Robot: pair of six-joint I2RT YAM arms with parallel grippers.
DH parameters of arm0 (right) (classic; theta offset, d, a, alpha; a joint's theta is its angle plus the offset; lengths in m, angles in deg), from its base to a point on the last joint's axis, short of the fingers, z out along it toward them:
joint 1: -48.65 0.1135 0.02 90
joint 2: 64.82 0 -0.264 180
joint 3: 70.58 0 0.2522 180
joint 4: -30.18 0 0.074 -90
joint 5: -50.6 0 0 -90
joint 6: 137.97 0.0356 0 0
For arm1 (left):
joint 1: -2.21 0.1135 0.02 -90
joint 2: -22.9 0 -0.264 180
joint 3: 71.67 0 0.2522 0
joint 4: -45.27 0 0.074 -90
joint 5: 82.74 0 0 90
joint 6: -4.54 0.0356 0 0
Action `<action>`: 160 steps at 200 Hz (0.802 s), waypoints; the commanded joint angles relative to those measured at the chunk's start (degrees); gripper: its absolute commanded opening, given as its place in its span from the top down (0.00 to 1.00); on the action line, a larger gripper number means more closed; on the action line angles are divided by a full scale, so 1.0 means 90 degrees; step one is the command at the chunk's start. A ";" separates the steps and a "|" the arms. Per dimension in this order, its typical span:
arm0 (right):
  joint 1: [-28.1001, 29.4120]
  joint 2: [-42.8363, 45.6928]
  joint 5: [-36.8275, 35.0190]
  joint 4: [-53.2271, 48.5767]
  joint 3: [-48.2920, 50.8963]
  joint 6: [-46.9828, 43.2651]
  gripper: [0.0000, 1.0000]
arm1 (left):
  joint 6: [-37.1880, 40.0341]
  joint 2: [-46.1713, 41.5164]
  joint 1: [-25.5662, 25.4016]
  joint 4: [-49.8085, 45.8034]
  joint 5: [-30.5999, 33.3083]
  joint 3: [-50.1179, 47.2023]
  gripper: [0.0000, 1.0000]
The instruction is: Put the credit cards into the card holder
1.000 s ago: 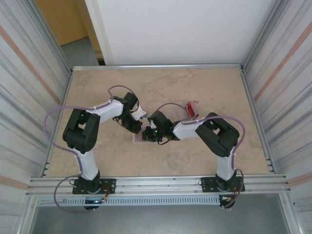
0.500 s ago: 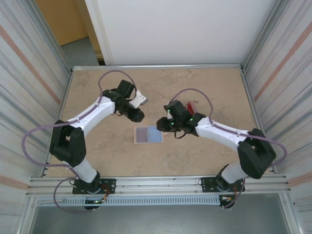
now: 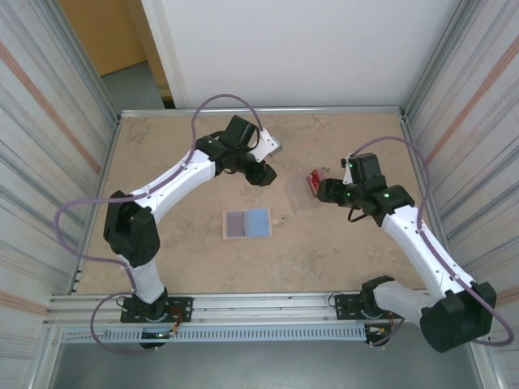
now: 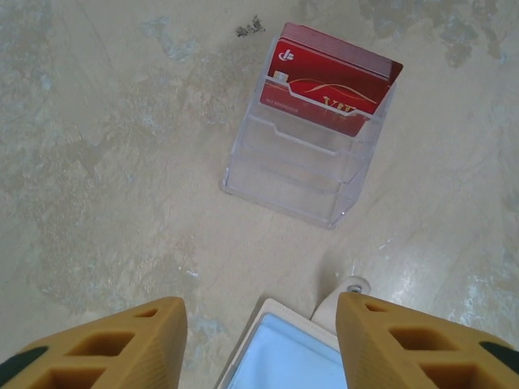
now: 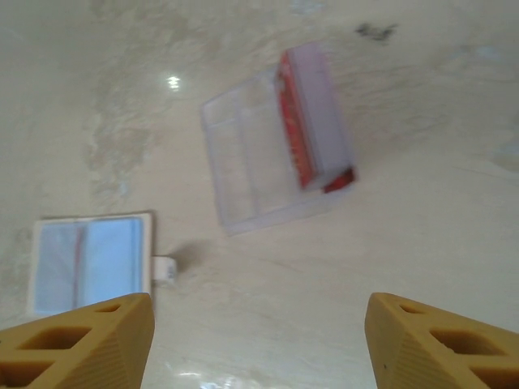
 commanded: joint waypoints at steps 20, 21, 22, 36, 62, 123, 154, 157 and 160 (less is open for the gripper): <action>-0.1001 0.0124 0.0536 -0.0562 0.0064 -0.0832 0.24 | -0.0269 0.0384 -0.0266 -0.0118 0.0102 0.0236 0.38; -0.1033 0.0115 0.0553 -0.0560 0.0067 -0.0843 0.24 | -0.0274 0.0396 -0.0278 -0.0123 0.0099 0.0245 0.37; -0.1059 0.0106 0.0576 -0.0554 0.0068 -0.0853 0.24 | -0.0277 0.0407 -0.0278 -0.0125 0.0098 0.0259 0.37; -0.1384 -0.0030 0.0862 -0.0478 0.0051 -0.1034 0.24 | -0.0319 0.0579 -0.0344 -0.0235 0.0154 0.0441 0.32; -0.1674 -0.0393 0.1284 -0.0275 -0.0044 -0.1312 0.24 | -0.0311 0.0904 -0.0397 -0.0423 0.0232 0.0770 0.27; -0.1673 -0.1346 0.1657 0.0268 -0.0340 -0.1497 0.27 | -0.0280 0.1592 -0.0491 -0.0646 0.0299 0.1424 0.25; -0.1638 -0.1914 0.1721 0.0421 -0.0654 -0.1579 0.29 | -0.0320 0.2297 -0.0504 -0.0842 0.0223 0.2186 0.23; -0.1637 -0.1981 0.1714 0.0427 -0.0691 -0.1594 0.29 | -0.0321 0.2363 -0.0512 -0.0863 0.0232 0.2261 0.24; -0.1632 -0.2033 0.1713 0.0444 -0.0715 -0.1611 0.30 | -0.0323 0.2429 -0.0505 -0.0884 0.0234 0.2335 0.23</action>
